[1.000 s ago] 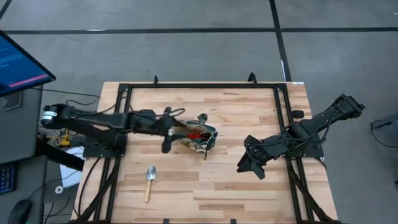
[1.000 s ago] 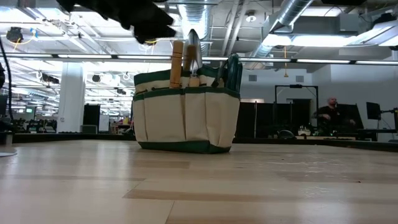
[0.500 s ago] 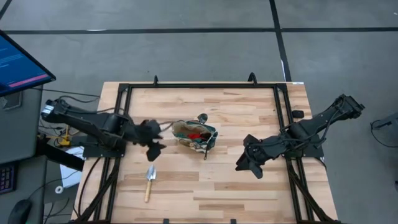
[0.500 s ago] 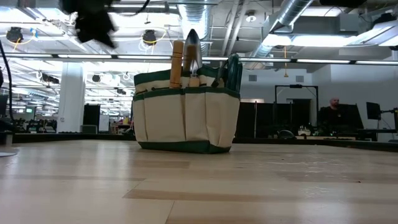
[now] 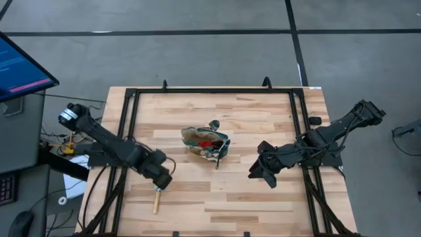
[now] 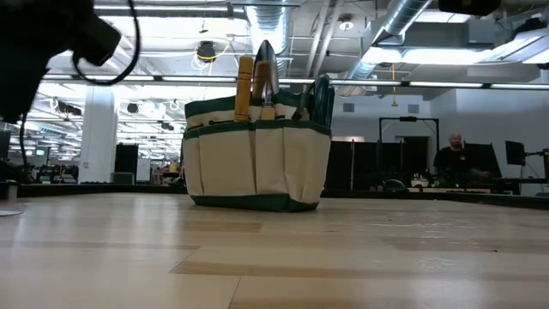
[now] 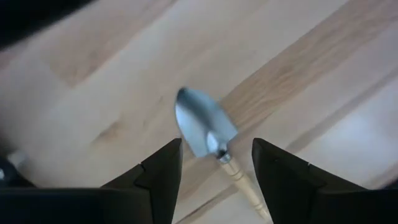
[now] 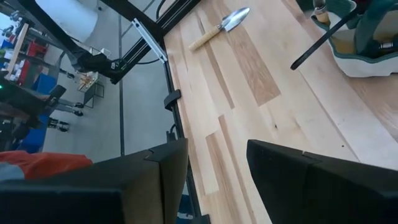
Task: Pick & Place Garden tools in Gardening bag
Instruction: Put the brown trowel into the gardening bag
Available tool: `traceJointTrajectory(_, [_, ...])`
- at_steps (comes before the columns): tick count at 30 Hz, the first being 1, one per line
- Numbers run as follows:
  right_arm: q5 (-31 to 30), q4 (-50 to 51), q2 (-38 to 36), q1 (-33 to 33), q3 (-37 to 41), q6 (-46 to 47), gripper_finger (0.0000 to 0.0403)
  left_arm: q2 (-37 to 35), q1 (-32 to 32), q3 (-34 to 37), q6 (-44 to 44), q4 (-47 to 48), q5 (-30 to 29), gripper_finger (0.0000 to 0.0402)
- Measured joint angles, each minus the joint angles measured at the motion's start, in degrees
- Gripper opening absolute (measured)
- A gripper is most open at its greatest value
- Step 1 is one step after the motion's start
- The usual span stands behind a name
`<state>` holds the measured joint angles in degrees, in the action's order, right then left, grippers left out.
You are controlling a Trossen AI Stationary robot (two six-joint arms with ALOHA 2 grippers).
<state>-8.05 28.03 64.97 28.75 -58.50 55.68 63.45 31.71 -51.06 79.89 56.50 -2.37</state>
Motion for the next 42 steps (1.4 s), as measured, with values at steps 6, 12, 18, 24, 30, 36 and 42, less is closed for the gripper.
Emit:
traceJointTrajectory(6, [0.0, 0.0, 0.0, 0.2, 0.0, -0.5, 0.0159, 5.4, 6.5, 0.0, 12.4, -0.7, -0.5, 0.0203])
traceJointTrajectory(12, [0.2, 0.1, 0.0, 0.5, 0.0, -0.6, 0.0159, 7.2, 13.2, 0.0, 27.4, -2.1, -6.0, 0.0227])
traceJointTrajectory(18, [0.2, 0.4, 0.0, 0.5, 0.0, -0.8, 0.0159, 10.1, 14.4, 0.0, 33.3, -5.2, -6.7, 0.0237])
traceJointTrajectory(24, [0.3, 0.4, 0.0, 0.5, 0.0, -0.8, 0.0159, 14.3, 14.0, 0.0, 33.6, -10.4, -5.9, 0.0229])
traceJointTrajectory(30, [0.5, 0.4, 0.0, 0.6, 0.0, -0.8, 0.0159, 17.3, 14.0, 0.0, 33.1, -10.5, -3.5, 0.022])
traceJointTrajectory(36, [0.5, 0.4, 0.0, 1.7, 0.0, -0.8, 0.0159, 19.5, 14.0, 0.3, 33.0, -11.1, -2.7, 0.0218])
traceJointTrajectory(42, [0.4, 0.3, 0.0, 2.0, 0.0, -0.8, 0.0159, 19.5, 14.0, 4.2, 32.9, -16.5, -0.9, 0.0218])
